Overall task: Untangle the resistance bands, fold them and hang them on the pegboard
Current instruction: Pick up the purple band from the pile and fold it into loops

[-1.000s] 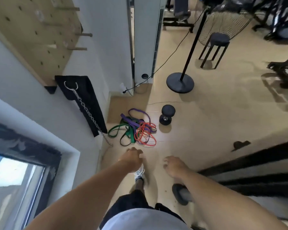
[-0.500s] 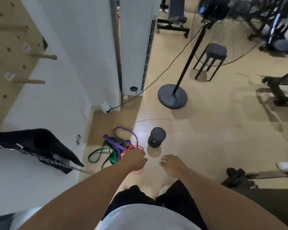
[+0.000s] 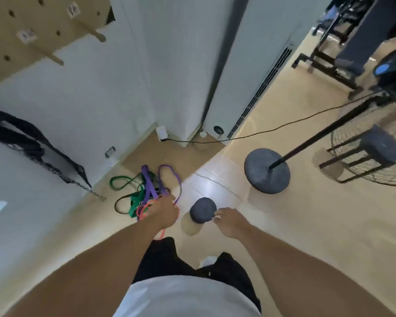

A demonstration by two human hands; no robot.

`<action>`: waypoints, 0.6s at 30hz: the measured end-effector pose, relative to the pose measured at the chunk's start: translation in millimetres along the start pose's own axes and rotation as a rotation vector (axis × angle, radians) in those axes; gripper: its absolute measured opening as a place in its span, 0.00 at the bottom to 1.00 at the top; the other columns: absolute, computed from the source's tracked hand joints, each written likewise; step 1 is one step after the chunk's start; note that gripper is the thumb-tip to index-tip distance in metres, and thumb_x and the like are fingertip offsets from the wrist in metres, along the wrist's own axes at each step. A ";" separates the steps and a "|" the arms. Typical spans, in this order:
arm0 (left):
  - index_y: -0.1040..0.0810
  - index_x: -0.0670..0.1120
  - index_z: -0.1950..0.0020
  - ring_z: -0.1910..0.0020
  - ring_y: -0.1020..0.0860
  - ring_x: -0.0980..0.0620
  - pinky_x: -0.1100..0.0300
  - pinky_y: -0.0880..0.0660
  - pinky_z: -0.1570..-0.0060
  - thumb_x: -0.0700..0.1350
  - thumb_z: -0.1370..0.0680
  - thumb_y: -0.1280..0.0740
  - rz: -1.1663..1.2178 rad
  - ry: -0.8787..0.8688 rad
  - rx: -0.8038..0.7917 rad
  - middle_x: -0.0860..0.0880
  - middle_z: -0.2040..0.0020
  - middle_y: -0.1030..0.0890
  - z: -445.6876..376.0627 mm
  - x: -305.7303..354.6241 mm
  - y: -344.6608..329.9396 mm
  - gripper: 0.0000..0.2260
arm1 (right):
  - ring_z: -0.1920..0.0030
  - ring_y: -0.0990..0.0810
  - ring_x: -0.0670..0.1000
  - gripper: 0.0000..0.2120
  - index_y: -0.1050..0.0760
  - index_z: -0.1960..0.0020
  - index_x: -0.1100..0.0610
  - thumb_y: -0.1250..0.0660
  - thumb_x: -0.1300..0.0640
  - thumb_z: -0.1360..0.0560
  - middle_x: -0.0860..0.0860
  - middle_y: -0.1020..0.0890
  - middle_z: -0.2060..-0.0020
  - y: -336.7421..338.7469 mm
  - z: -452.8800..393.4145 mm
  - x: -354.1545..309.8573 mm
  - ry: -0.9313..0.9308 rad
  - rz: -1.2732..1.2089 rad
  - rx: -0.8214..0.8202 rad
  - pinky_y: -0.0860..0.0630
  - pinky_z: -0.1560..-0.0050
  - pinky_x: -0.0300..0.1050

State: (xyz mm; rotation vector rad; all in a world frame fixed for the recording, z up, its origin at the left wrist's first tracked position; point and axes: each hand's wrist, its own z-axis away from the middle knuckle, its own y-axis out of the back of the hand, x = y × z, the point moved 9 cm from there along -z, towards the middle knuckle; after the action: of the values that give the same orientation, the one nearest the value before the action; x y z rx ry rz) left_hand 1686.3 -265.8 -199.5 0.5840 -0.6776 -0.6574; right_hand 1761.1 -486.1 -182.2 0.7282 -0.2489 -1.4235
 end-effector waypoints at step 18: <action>0.22 0.51 0.45 0.56 0.18 0.45 0.48 0.18 0.53 0.58 0.33 0.45 0.562 0.397 0.101 0.49 0.54 0.18 -75.0 -96.7 -44.4 0.23 | 0.31 0.24 0.54 0.17 0.23 0.30 0.53 0.37 0.51 0.16 0.53 0.21 0.30 67.5 -91.1 -153.0 0.394 0.342 -0.148 0.28 0.29 0.48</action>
State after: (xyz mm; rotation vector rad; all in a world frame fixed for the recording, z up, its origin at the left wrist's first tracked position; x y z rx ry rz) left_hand 1666.8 -205.8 -313.3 0.5622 -0.4686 0.0216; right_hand 1842.1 -314.1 -171.9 0.7850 0.0393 -0.9414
